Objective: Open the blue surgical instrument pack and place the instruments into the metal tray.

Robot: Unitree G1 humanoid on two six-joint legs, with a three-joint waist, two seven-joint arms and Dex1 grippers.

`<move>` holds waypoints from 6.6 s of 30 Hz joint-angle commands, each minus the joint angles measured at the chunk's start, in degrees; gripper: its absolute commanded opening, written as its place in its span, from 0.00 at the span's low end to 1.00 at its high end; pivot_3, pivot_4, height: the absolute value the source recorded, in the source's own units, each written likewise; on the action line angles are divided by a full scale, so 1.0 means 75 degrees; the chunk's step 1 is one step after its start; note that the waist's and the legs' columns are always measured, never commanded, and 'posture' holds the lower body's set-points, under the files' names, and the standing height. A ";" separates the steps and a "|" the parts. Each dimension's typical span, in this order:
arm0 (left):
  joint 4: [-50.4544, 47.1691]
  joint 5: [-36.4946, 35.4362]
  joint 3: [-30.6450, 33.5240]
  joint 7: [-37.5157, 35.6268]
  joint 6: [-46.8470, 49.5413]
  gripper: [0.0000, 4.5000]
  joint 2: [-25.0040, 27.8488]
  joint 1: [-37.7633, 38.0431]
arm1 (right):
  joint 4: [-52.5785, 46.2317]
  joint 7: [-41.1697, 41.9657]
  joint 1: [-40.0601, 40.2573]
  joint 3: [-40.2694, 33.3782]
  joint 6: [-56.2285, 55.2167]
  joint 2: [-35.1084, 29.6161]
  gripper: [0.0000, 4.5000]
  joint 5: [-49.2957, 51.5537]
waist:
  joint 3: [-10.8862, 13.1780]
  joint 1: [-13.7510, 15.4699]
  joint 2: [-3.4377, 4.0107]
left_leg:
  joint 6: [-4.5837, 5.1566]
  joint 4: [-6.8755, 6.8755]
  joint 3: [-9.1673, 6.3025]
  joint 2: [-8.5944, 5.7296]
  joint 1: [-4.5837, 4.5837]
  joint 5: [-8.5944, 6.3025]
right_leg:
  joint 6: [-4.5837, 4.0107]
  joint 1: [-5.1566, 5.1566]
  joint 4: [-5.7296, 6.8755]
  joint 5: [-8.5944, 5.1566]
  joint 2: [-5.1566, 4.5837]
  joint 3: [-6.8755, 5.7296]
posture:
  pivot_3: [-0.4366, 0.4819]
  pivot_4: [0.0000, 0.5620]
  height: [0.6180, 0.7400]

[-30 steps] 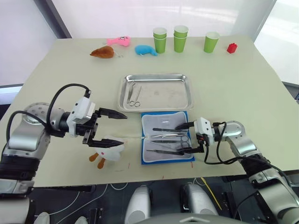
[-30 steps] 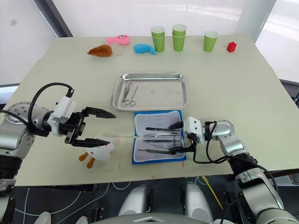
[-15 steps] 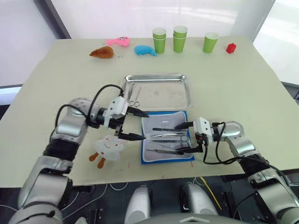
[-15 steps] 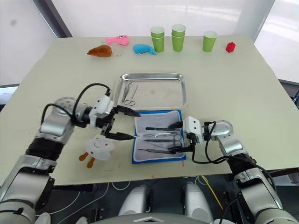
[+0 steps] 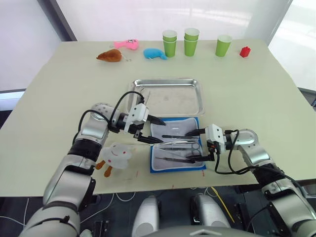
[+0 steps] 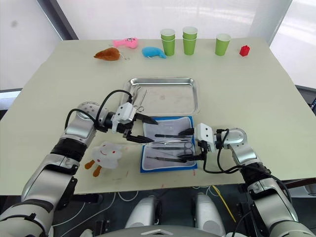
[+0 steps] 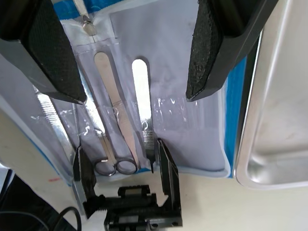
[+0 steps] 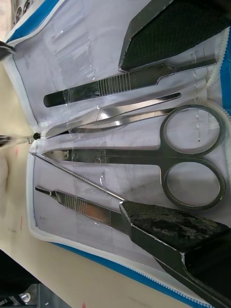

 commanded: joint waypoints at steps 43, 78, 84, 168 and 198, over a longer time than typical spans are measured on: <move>-0.0868 0.0746 -0.0015 -0.0353 0.0875 0.01 0.0274 -0.0312 | 0.0468 -0.0265 0.0131 0.0208 -0.0034 0.0047 1.00 -0.0399 | -0.0002 -0.0028 -0.0001 | 0.0000 0.0001 -0.0011 0.0000 0.0002 0.0000 | 0.0002 0.0004 0.0001 0.0002 0.0006 0.0000 | 0.48 0.27 1.00; -0.3575 -0.0665 -0.0393 -0.0400 0.2605 0.01 0.3600 0.0028 | 0.0653 -0.0163 0.0128 0.0401 0.0652 0.0102 1.00 -0.0469 | -0.0003 -0.0135 -0.0001 | 0.0001 -0.0004 -0.0015 0.0002 0.0003 -0.0001 | 0.0001 0.0004 -0.0003 0.0000 0.0008 -0.0001 | 0.48 0.27 1.00; -0.3379 -0.0939 -0.0179 -0.0400 0.2601 0.01 0.3928 -0.0111 | 0.0700 -0.0170 0.0131 0.0431 0.0592 0.0113 1.00 -0.0488 | -0.0003 -0.0135 -0.0002 | 0.0001 -0.0003 -0.0015 0.0002 0.0004 -0.0001 | 0.0001 0.0004 -0.0002 0.0000 0.0008 0.0000 | 0.48 0.27 1.00; -0.5150 0.0516 0.2609 1.1194 0.7264 0.94 -0.3448 0.1118 | 0.0596 -0.0393 0.0311 0.0468 0.0359 0.0166 1.00 -0.0510 | -0.0019 -0.0147 -0.0015 | -0.0006 -0.0005 -0.0037 -0.0009 0.0011 0.0001 | 0.0001 0.0022 -0.0003 0.0006 -0.0009 -0.0012 | 0.48 0.27 1.00; -0.4113 -0.2799 0.2180 -0.0400 0.2387 0.97 0.3906 0.2365 | 0.0744 -0.0399 0.0353 0.0462 0.0247 0.0245 1.00 -0.0529 | -0.0026 -0.0195 -0.0024 | -0.0003 -0.0046 -0.0015 0.0003 0.0032 -0.0001 | -0.0008 0.0016 -0.0016 -0.0001 0.0004 0.0001 | 0.48 0.27 1.00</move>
